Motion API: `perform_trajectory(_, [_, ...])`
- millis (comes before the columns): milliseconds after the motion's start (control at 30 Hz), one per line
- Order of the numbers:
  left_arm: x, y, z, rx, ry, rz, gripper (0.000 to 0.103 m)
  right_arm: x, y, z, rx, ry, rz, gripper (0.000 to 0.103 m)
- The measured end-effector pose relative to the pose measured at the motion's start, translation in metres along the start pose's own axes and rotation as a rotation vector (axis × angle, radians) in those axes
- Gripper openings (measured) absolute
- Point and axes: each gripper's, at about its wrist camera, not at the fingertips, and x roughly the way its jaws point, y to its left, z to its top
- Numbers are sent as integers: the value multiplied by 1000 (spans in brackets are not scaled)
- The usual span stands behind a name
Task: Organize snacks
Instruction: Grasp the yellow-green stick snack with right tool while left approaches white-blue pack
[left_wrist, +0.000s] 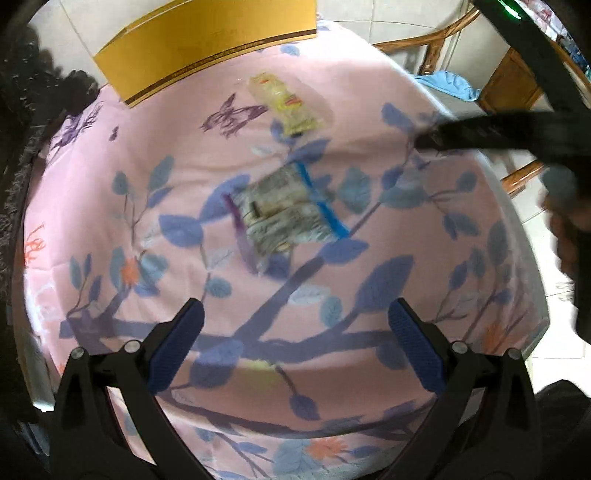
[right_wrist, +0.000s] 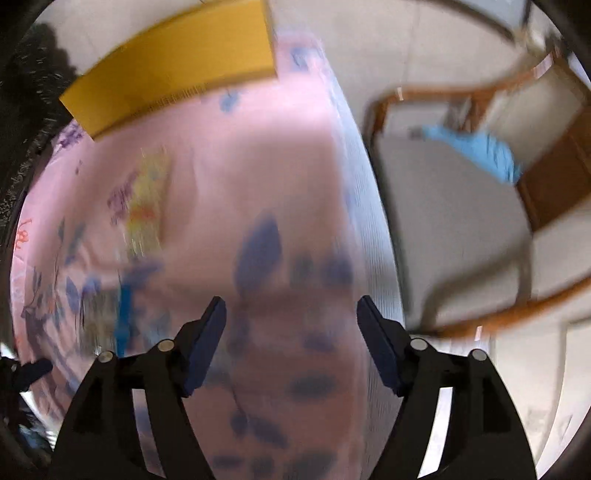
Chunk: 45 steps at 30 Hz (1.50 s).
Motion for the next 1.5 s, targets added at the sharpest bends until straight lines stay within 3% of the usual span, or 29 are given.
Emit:
perform_trajectory(67, [5,4,-6,4,20,64,101,-1,1,-17,7,70,3,101])
perform_trajectory(167, [12,15,-15,-13,79,101,101,-12,10,-36,-38,94,-37,102])
perform_trajectory(267, [15,30,-22,-90,122,92,101,-9,29,-52,-145,187,-78,102])
perform_trajectory(367, [17,46,-25,-204,130,66,101,-4,39,-61,-223,213,-79,102])
perform_trajectory(567, [31,59,-26,-267,141,70,101,9,60,-67,-264,258,-40,102])
perform_trajectory(733, [37,69,-27,-323,174,16,101,5,64,-72,-274,268,-54,102])
perform_trajectory(800, [32,72,-21,-310,147,18,101,0,64,-70,-274,220,-52,102])
perform_trajectory(867, [27,72,-14,-302,123,15,101,-9,69,-67,-316,150,-109,102])
perform_trajectory(1000, [20,71,5,-284,73,19,101,-30,75,-44,-328,38,-57,102])
perform_trajectory(1133, [18,61,13,-286,53,46,101,-33,83,3,-274,-20,-80,102])
perform_trajectory(1233, [6,40,4,-297,29,34,101,-22,105,44,-295,-70,-40,102])
perform_trajectory(1300, [3,36,5,-235,17,42,101,-3,125,73,-315,-54,-4,102])
perform_trajectory(1400, [-4,36,4,-203,-8,124,101,19,150,93,-355,-111,14,102])
perform_trajectory(1433, [-5,41,3,-228,-9,132,101,26,154,95,-347,-121,15,98])
perform_trajectory(1467, [-4,45,3,-250,-6,127,101,37,155,99,-341,-112,28,78])
perform_trajectory(1500, [-3,52,4,-289,0,114,101,56,157,98,-346,-42,47,75])
